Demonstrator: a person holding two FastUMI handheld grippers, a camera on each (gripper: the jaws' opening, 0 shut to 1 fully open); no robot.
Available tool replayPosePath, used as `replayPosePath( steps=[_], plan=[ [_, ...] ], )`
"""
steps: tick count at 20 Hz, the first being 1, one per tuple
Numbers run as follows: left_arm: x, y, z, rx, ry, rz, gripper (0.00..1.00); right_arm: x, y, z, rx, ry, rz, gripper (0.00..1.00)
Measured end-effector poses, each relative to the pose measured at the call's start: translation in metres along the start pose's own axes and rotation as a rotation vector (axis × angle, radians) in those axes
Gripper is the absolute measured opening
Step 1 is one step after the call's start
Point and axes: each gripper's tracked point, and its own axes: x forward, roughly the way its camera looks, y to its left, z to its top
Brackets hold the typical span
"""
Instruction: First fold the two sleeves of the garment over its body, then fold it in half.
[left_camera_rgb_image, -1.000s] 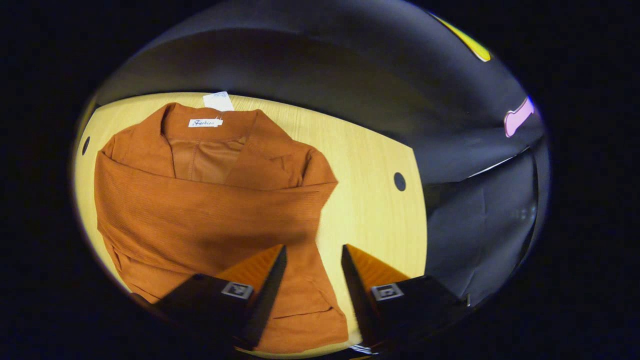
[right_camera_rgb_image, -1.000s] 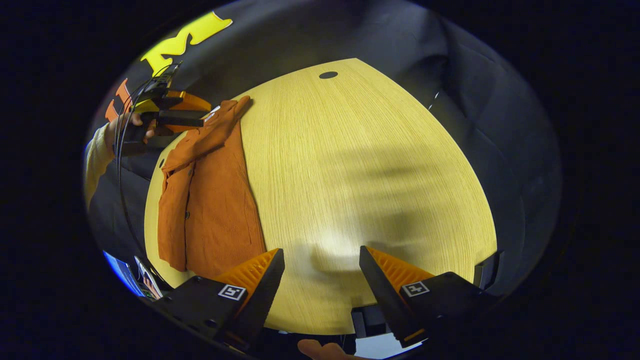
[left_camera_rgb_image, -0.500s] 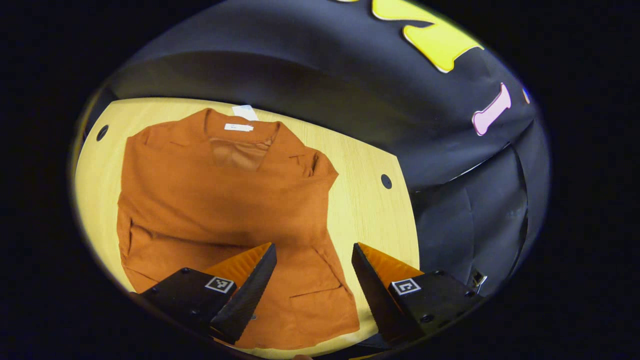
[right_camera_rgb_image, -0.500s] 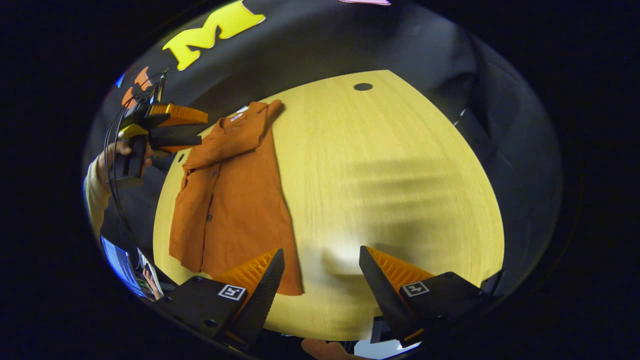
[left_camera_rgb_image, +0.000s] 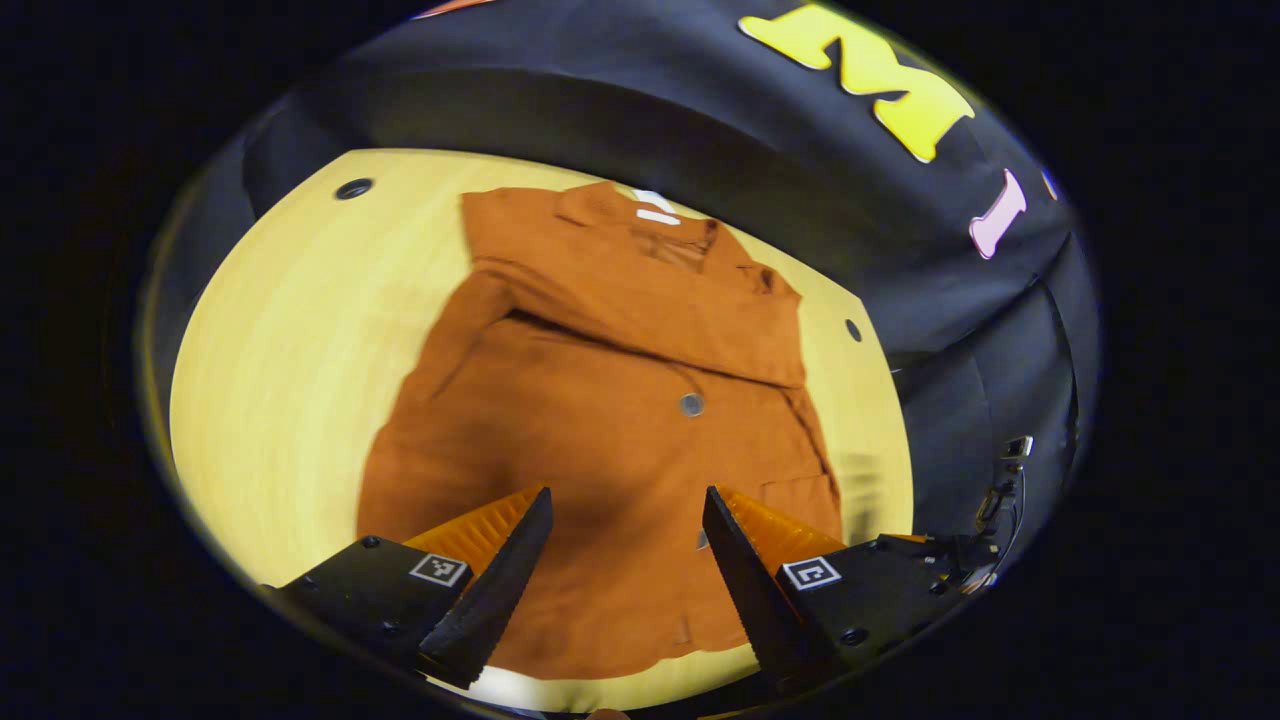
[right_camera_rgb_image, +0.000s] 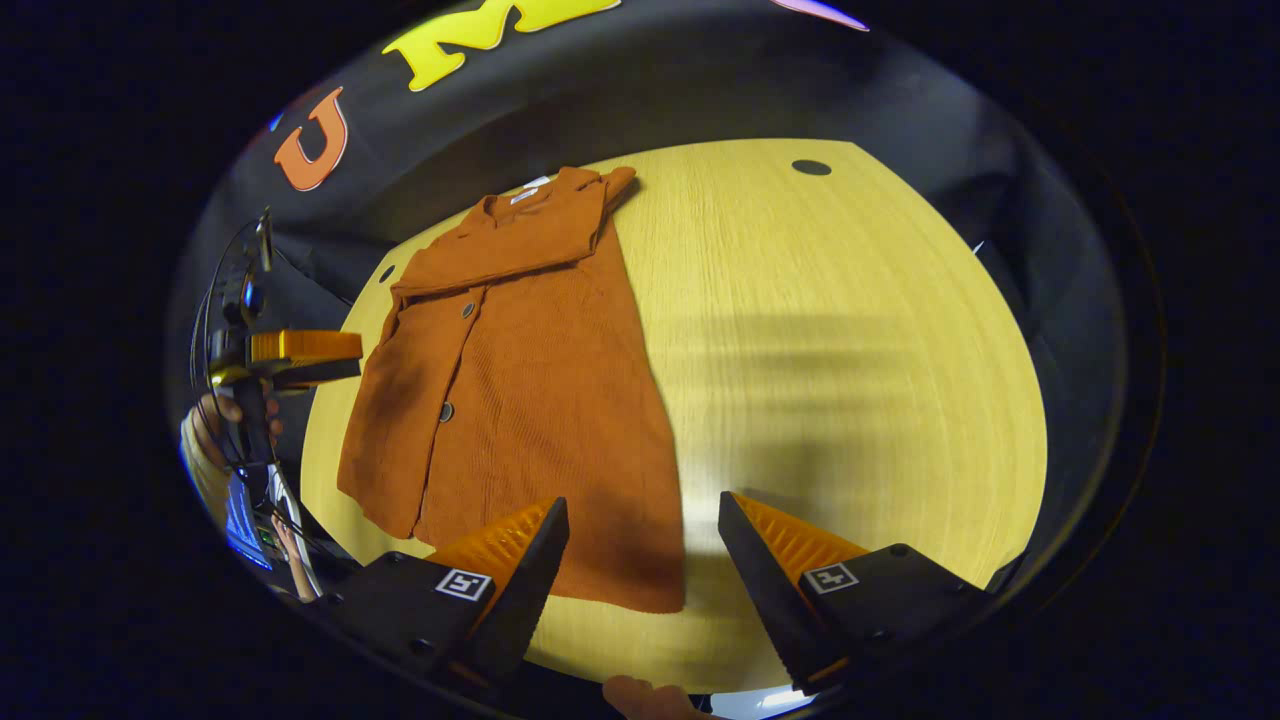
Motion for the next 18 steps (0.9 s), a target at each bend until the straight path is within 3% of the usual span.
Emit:
replayPosePath(
  steps=[3, 4, 10, 11, 12, 16, 17, 18],
  plan=[
    [-0.019, 0.052, -0.017, -0.08, -0.004, 0.032, 0.98, 0.01, 0.004, -0.009, 0.02, 0.048, 0.015, 0.92],
    [-0.024, 0.066, -0.026, -0.113, 0.022, 0.033, 0.98, 0.011, 0.003, -0.011, 0.023, 0.064, 0.023, 0.96],
    [-0.055, 0.118, -0.077, -0.217, 0.215, -0.013, 0.99, 0.008, -0.015, -0.035, 0.113, 0.212, 0.103, 0.96],
    [-0.056, 0.122, -0.085, -0.223, 0.263, -0.033, 0.99, 0.008, -0.019, -0.04, 0.14, 0.239, 0.118, 0.92],
    [-0.061, 0.125, -0.092, -0.234, 0.307, -0.057, 0.99, 0.006, -0.021, -0.041, 0.171, 0.257, 0.145, 0.96],
    [-0.074, 0.114, -0.1, -0.291, 0.437, -0.235, 0.99, -0.001, -0.016, -0.053, 0.244, 0.378, 0.267, 0.95],
    [-0.074, 0.114, -0.103, -0.283, 0.462, -0.274, 0.99, -0.002, -0.016, -0.058, 0.251, 0.413, 0.293, 0.89],
    [-0.075, 0.112, -0.104, -0.27, 0.48, -0.313, 0.99, -0.002, -0.016, -0.058, 0.251, 0.428, 0.311, 0.94]
  ],
)
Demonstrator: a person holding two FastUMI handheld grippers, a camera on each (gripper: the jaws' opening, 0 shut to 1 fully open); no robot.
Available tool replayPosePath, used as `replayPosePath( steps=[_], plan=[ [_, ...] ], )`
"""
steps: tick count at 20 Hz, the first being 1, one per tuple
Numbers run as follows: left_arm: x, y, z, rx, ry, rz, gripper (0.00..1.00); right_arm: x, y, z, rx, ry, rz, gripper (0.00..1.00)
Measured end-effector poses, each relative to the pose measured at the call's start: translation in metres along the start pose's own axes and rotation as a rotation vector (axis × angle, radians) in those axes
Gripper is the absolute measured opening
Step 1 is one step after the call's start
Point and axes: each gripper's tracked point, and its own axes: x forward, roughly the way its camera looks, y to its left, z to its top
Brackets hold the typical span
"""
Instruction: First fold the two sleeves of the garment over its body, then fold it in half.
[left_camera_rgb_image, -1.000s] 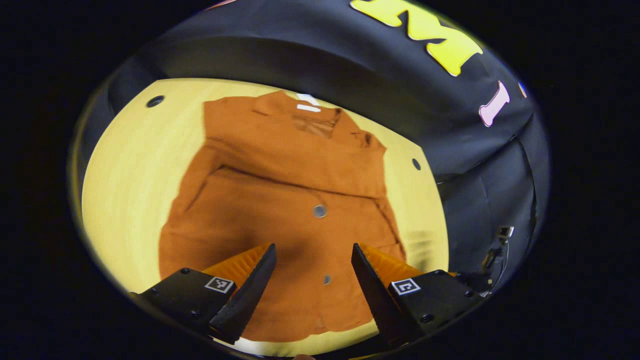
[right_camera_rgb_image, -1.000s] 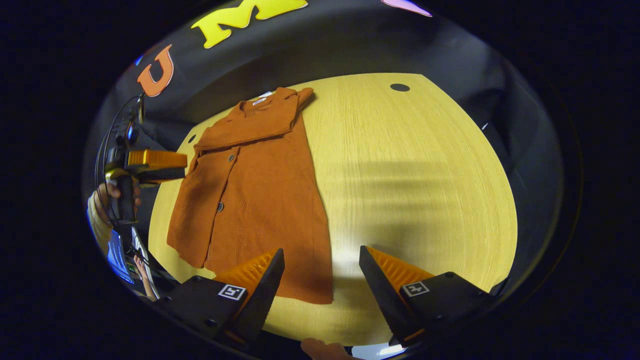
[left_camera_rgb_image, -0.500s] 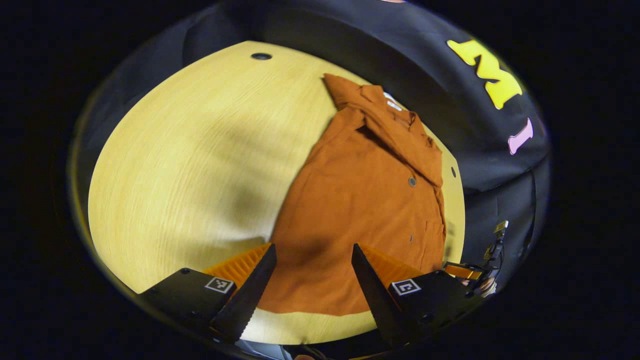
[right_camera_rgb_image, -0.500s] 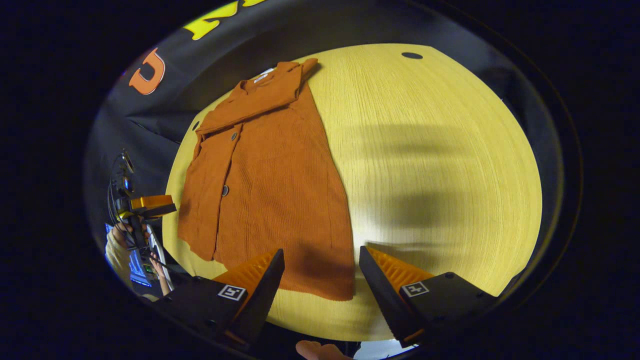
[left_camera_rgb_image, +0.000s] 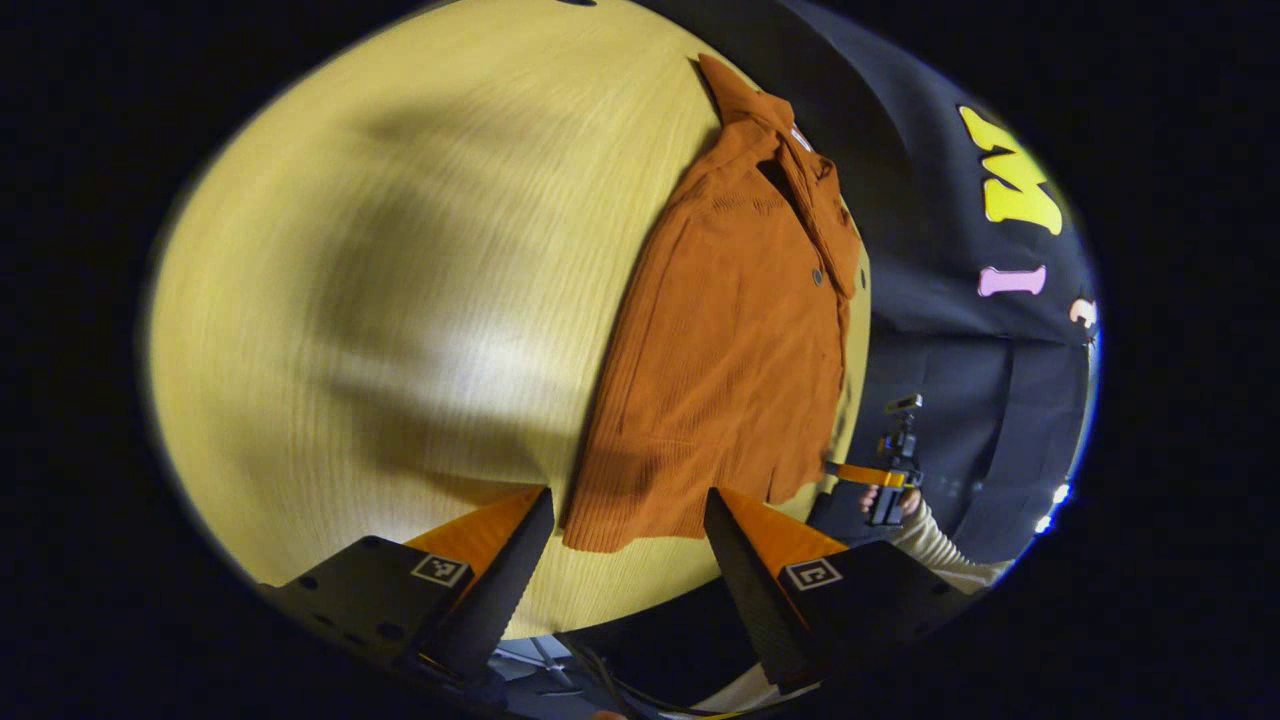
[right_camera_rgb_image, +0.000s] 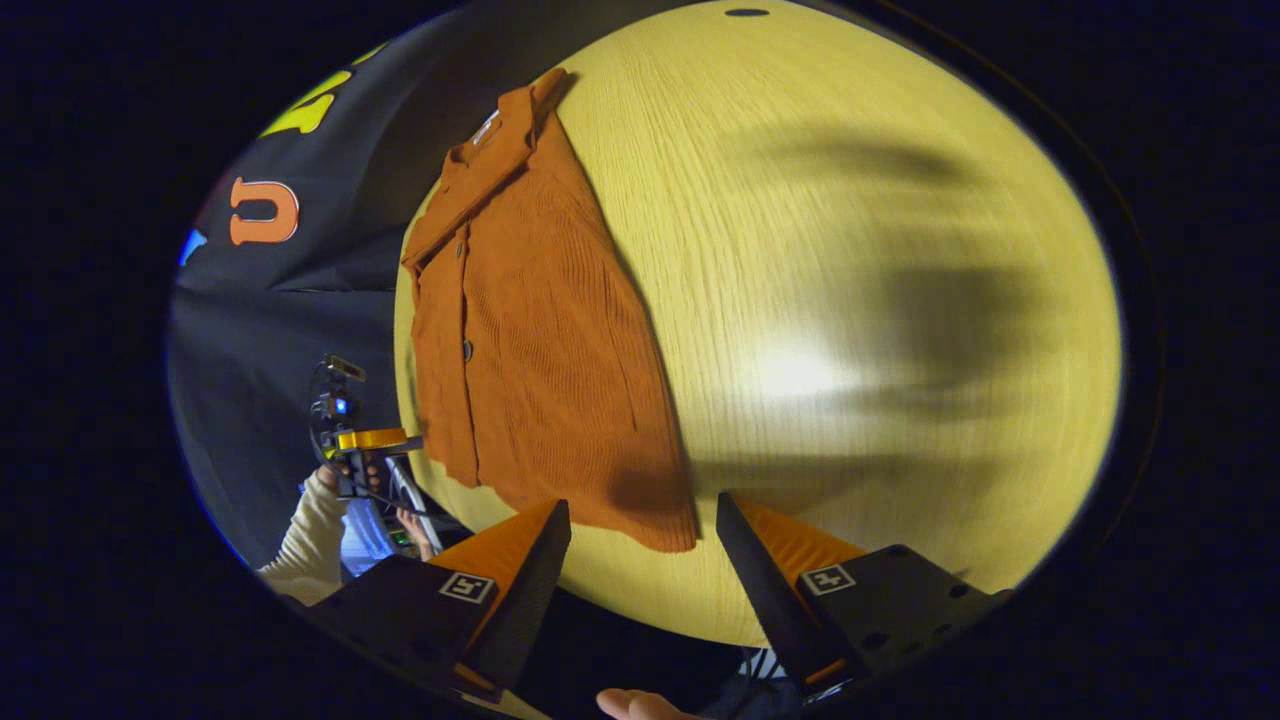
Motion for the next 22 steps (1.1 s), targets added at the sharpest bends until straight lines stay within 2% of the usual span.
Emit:
replayPosePath(
  steps=[2, 6, 9, 11, 12, 13, 14, 15, 16, 17, 18, 19, 20, 21, 22],
  plan=[
    [-0.003, 0.002, -0.001, 0.021, 0.032, -0.042, 0.97, 0.003, 0.002, 0.004, -0.007, 0.005, 0.006, 0.89],
    [-0.002, -0.004, 0.001, 0.003, 0.047, -0.102, 0.95, 0.013, 0.016, 0.006, -0.013, 0.012, 0.028, 0.88],
    [0.003, -0.006, 0.0, 0.003, 0.048, -0.114, 0.92, 0.019, 0.022, 0.009, -0.011, 0.014, 0.031, 0.87],
    [0.005, -0.009, -0.001, 0.013, 0.037, -0.112, 0.92, 0.022, 0.028, 0.012, 0.015, 0.014, 0.052, 0.83],
    [0.005, -0.009, 0.0, 0.015, 0.031, -0.106, 0.9, 0.029, 0.034, 0.012, 0.032, 0.016, 0.066, 0.81],
    [0.008, -0.003, -0.001, 0.014, 0.026, -0.075, 0.89, 0.035, 0.031, 0.014, 0.034, 0.017, 0.04, 0.81],
    [0.011, 0.003, -0.003, 0.008, 0.032, -0.039, 0.74, 0.041, 0.027, 0.011, 0.039, 0.023, 0.028, 0.68],
    [0.01, 0.003, -0.003, -0.018, 0.027, -0.033, 0.58, 0.041, 0.03, 0.013, 0.06, 0.03, 0.035, 0.65],
    [0.012, 0.001, -0.001, -0.04, 0.027, -0.029, 0.51, 0.041, 0.032, 0.013, 0.072, 0.03, 0.045, 0.39],
    [0.013, -0.001, -0.001, -0.059, 0.028, -0.02, 0.48, 0.043, 0.033, 0.011, 0.078, 0.026, 0.047, 0.4],
    [0.014, -0.001, -0.003, -0.065, 0.036, -0.008, 0.4, 0.043, 0.032, 0.011, 0.077, 0.022, 0.038, 0.4],
    [0.019, 0.005, -0.006, -0.078, 0.046, 0.023, 0.34, 0.046, 0.025, 0.008, 0.071, 0.026, -0.004, 0.4],
    [0.019, 0.002, -0.004, -0.116, 0.039, 0.025, 0.05, 0.042, 0.027, 0.008, 0.083, 0.026, 0.0, 0.3],
    [0.021, 0.0, -0.003, -0.134, 0.033, 0.027, 0.09, 0.045, 0.027, 0.008, 0.075, 0.031, -0.012, 0.13],
    [0.022, -0.001, -0.002, -0.125, 0.02, 0.032, 0.06, 0.045, 0.026, 0.009, 0.053, 0.031, -0.026, 0.12]
  ],
)
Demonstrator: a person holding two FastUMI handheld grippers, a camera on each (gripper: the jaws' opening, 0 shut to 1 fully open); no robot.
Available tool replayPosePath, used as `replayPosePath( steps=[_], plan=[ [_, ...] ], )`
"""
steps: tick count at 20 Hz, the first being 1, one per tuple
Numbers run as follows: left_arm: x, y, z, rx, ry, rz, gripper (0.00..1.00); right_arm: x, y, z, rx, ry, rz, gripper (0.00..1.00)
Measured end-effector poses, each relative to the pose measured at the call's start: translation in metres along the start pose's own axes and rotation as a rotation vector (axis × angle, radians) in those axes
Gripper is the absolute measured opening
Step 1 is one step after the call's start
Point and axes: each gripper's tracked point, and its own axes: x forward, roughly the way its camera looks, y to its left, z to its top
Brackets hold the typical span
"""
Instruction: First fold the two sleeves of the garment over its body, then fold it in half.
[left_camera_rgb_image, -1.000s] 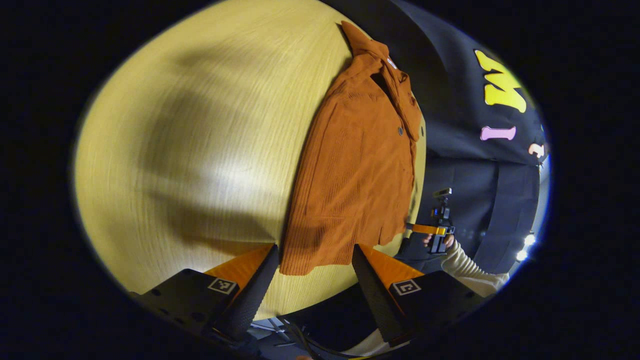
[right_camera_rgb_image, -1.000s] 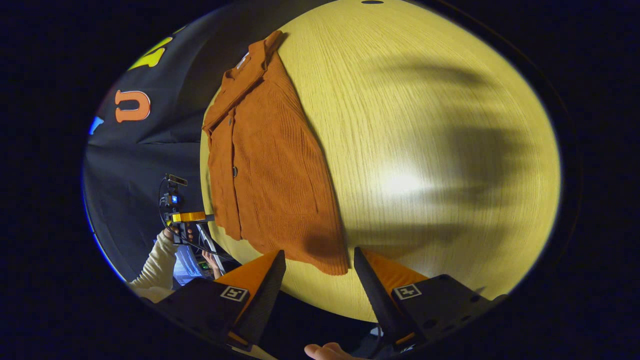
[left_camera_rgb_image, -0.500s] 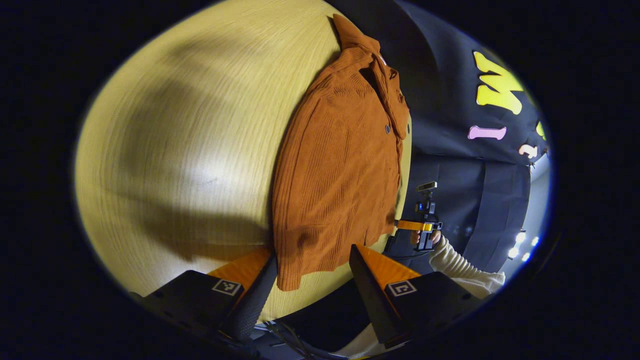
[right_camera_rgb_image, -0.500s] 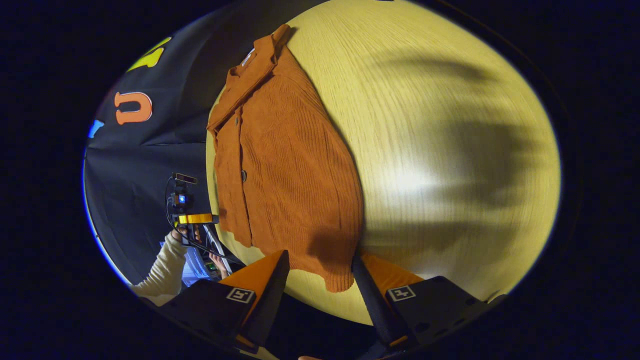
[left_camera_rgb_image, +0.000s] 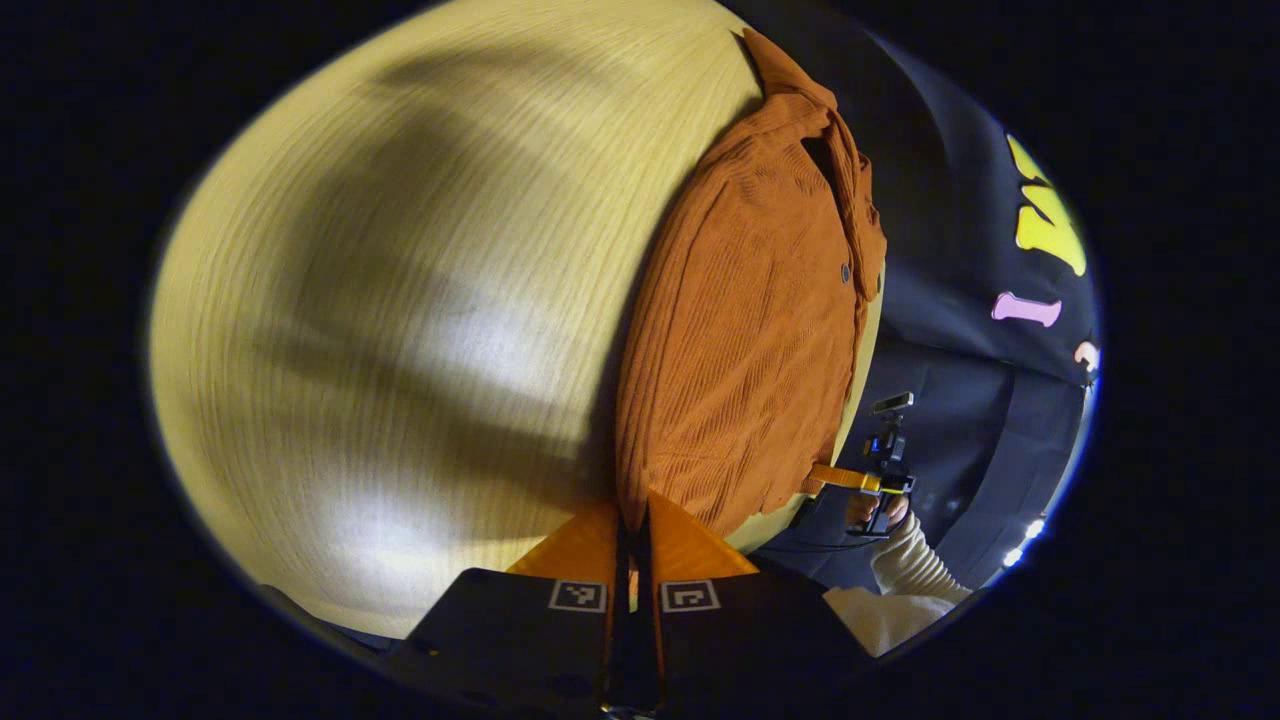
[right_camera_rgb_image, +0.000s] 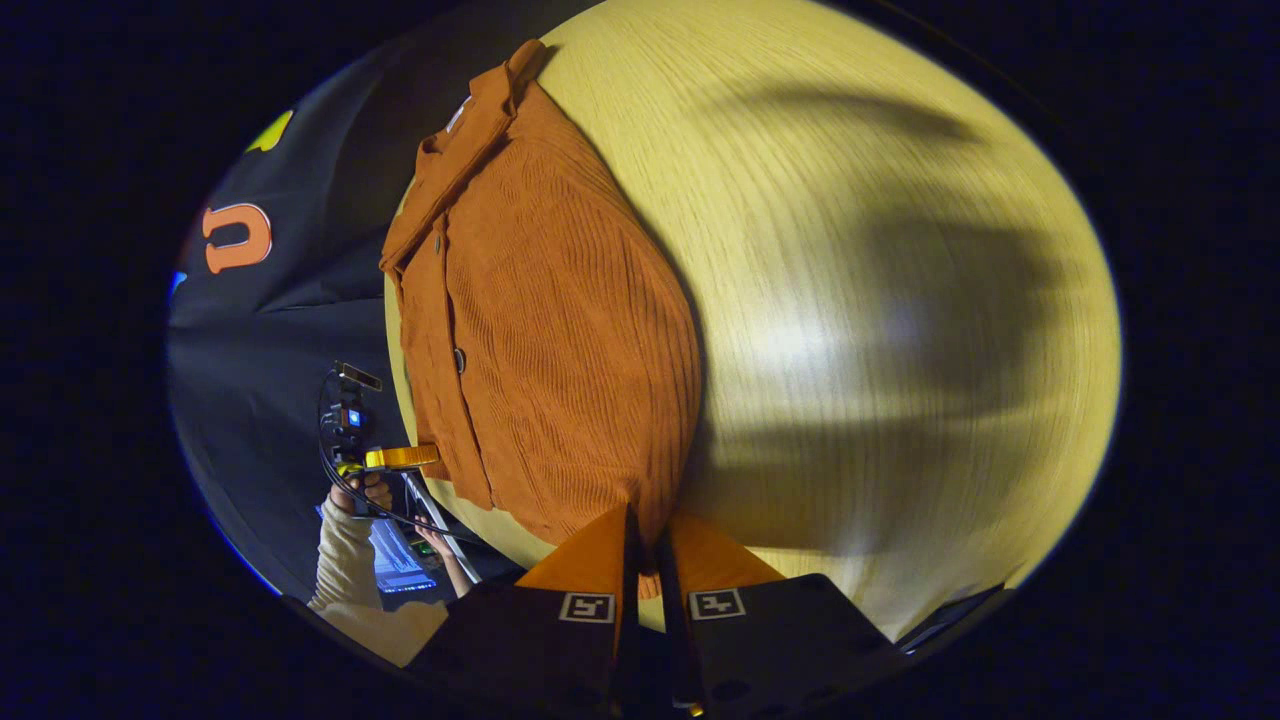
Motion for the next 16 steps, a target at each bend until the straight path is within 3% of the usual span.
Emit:
replayPosePath(
  steps=[3, 4, 12, 16],
  plan=[
    [0.006, 0.005, 0.0, 0.063, -0.064, 0.01, 0.03, 0.002, -0.002, 0.003, -0.079, -0.003, -0.065, 0.11],
    [0.007, 0.004, 0.004, 0.082, -0.089, 0.014, 0.03, 0.0, 0.001, 0.005, -0.122, -0.011, -0.077, 0.03],
    [0.01, -0.013, -0.008, 0.254, -0.144, 0.116, 0.03, 0.011, 0.004, 0.004, -0.195, -0.039, -0.068, 0.02],
    [-0.003, -0.054, 0.005, 0.378, -0.249, 0.135, 0.03, -0.018, 0.032, 0.0, -0.224, -0.115, 0.033, 0.0]
  ],
)
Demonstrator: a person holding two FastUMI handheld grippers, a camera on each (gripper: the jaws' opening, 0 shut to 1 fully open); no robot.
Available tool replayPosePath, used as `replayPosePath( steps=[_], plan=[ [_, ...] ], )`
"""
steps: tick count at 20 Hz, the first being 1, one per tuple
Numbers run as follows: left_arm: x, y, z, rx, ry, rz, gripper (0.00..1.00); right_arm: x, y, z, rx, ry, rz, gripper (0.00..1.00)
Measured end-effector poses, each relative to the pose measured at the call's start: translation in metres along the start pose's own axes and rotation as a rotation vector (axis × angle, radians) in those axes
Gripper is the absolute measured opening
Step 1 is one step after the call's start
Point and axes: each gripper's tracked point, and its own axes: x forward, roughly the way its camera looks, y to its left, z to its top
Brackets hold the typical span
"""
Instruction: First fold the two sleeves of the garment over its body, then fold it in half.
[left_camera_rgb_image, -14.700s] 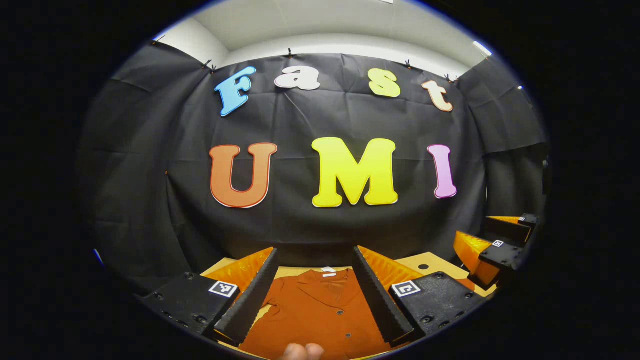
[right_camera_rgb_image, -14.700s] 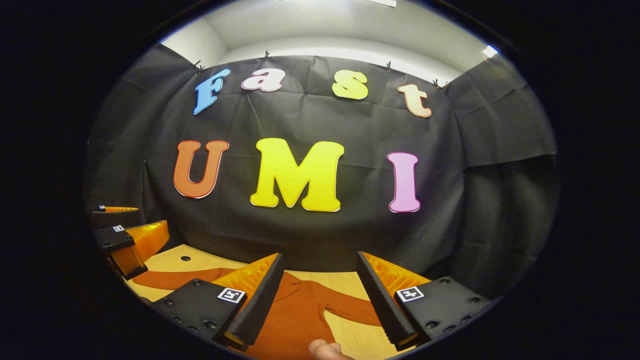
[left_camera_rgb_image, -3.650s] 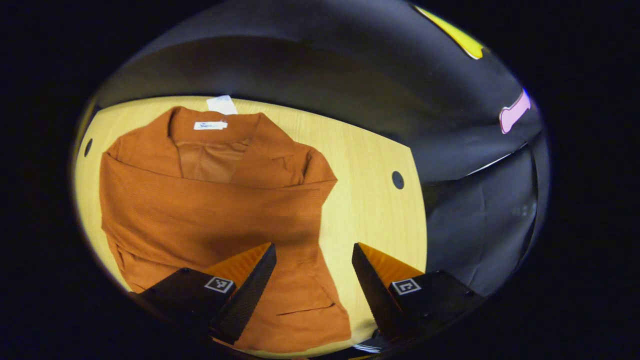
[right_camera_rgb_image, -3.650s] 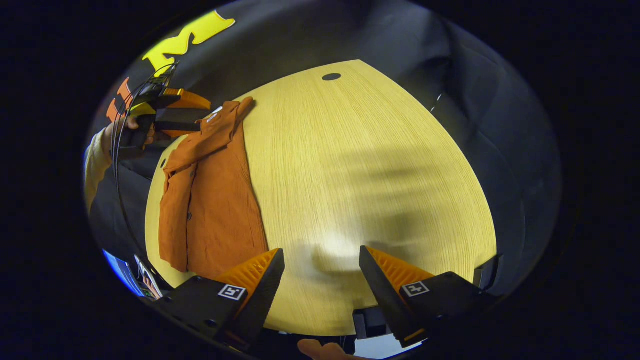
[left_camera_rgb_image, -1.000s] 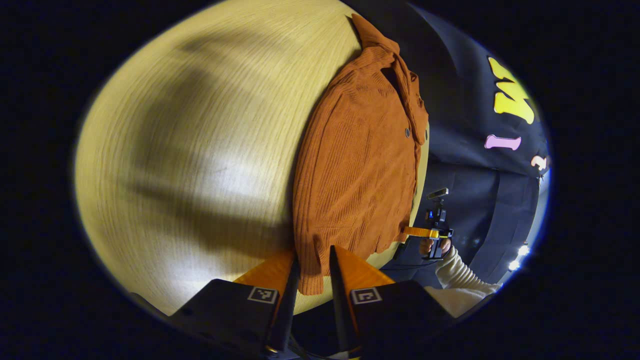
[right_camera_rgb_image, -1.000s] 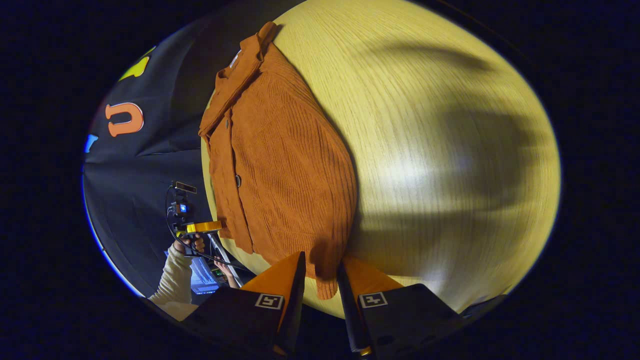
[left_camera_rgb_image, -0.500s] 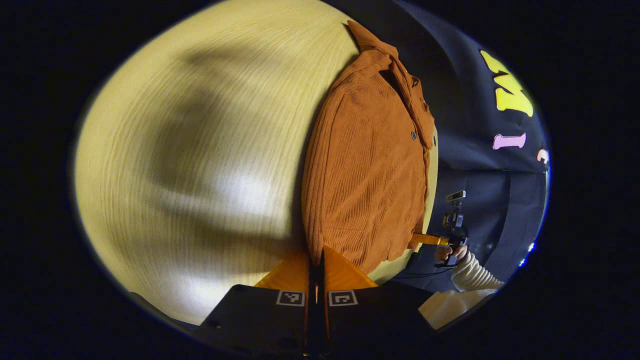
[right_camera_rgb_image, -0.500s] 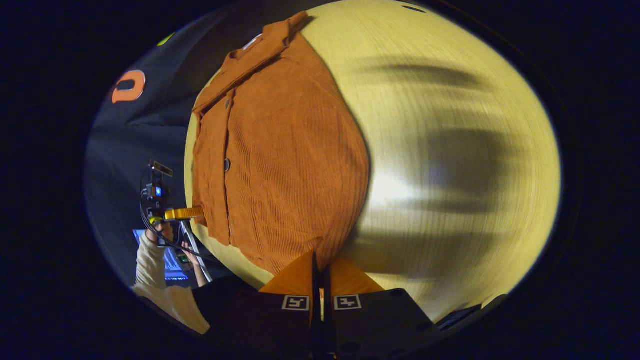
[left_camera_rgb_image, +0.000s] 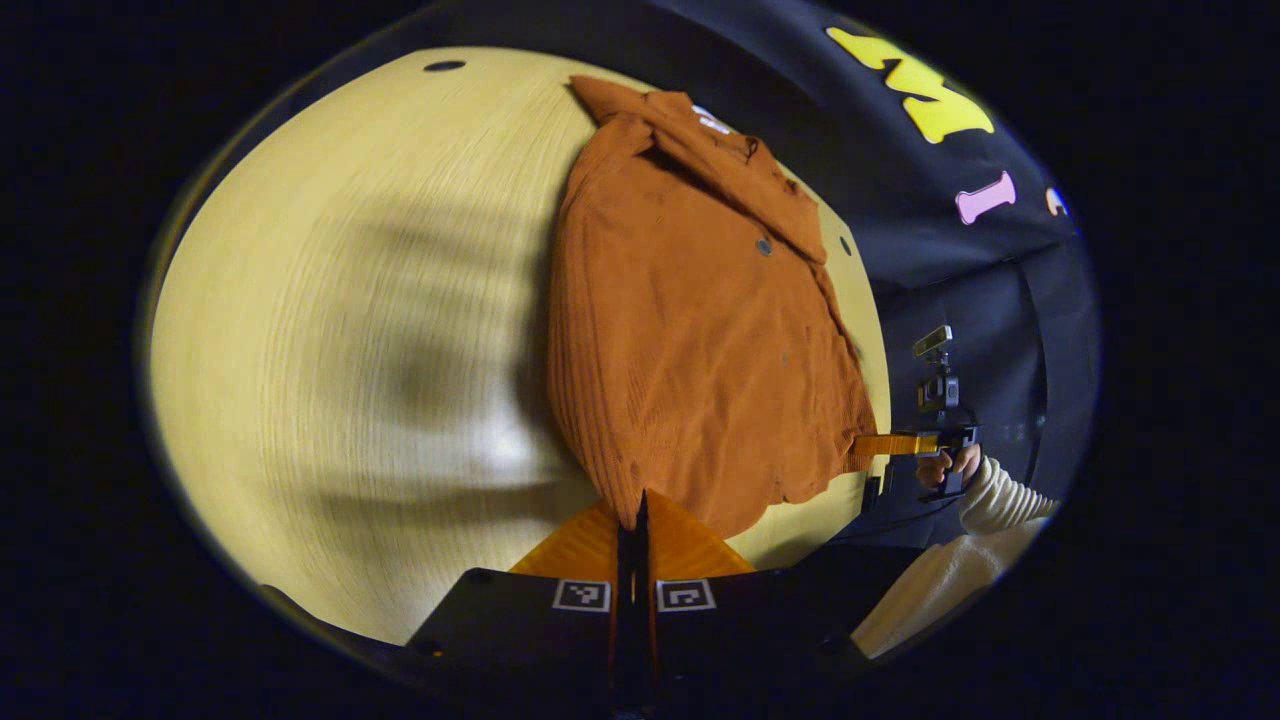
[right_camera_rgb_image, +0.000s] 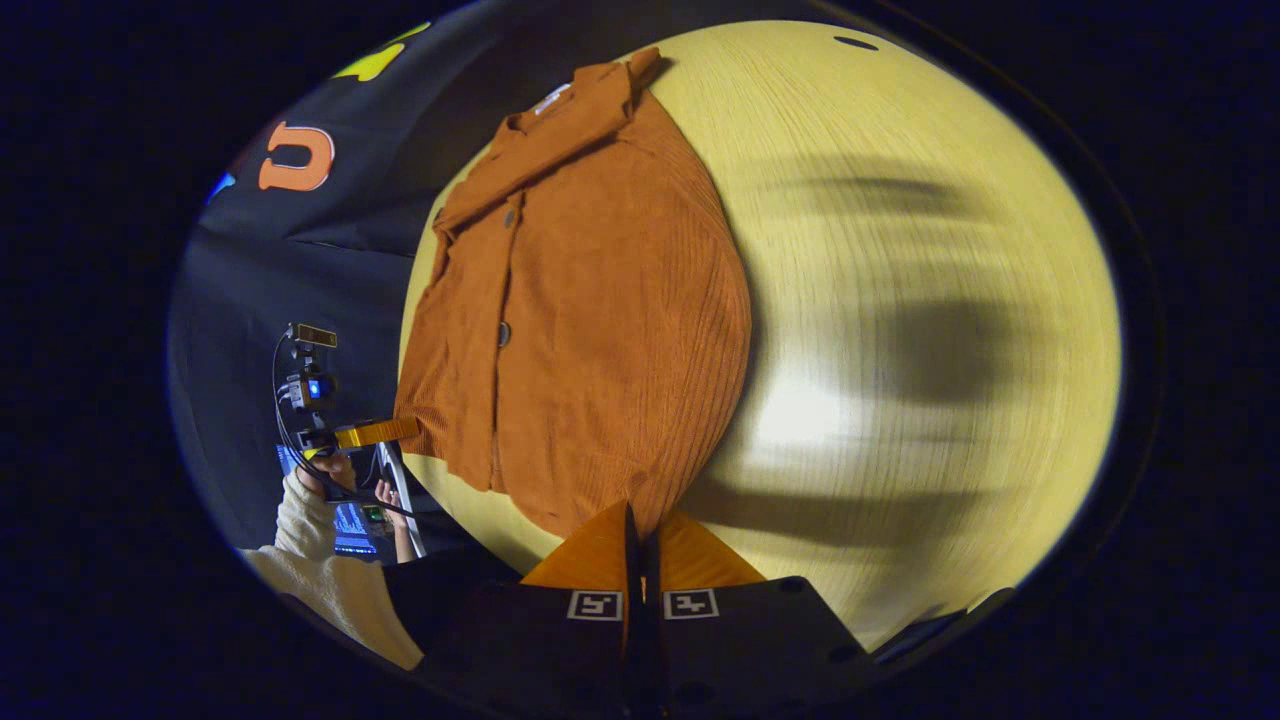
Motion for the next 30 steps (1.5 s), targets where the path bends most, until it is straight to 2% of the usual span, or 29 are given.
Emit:
replayPosePath(
  steps=[5, 10, 13, 16, 18, 23, 25, 28, 30],
  plan=[
    [-0.035, -0.044, 0.035, 0.064, -0.135, -0.018, 0.03, -0.05, 0.046, 0.025, -0.062, -0.141, 0.089, 0.0],
    [-0.06, -0.074, 0.084, 0.13, -0.198, -0.031, 0.03, -0.083, 0.09, 0.068, -0.108, -0.236, 0.147, 0.0],
    [-0.064, -0.072, 0.128, 0.169, -0.238, -0.011, 0.02, -0.093, 0.103, 0.108, -0.125, -0.277, 0.139, 0.0],
    [-0.059, -0.079, 0.183, 0.129, -0.301, -0.035, 0.03, -0.101, 0.113, 0.159, -0.117, -0.319, 0.125, 0.0],
    [-0.052, -0.071, 0.221, 0.102, -0.33, -0.013, 0.03, -0.103, 0.118, 0.204, -0.116, -0.357, 0.106, 0.0],
    [-0.009, -0.052, 0.315, 0.001, -0.375, -0.011, 0.03, -0.08, 0.113, 0.315, -0.083, -0.413, 0.025, 0.0],
    [0.016, -0.034, 0.345, -0.025, -0.363, 0.0, 0.02, -0.059, 0.103, 0.354, -0.029, -0.423, -0.002, 0.0],
    [0.065, -0.001, 0.378, -0.015, -0.333, 0.042, 0.03, -0.018, 0.073, 0.405, 0.056, -0.442, -0.045, 0.0],
    [0.089, 0.012, 0.397, -0.035, -0.354, 0.033, 0.03, 0.005, 0.049, 0.424, 0.112, -0.455, -0.072, 0.0]
  ],
)
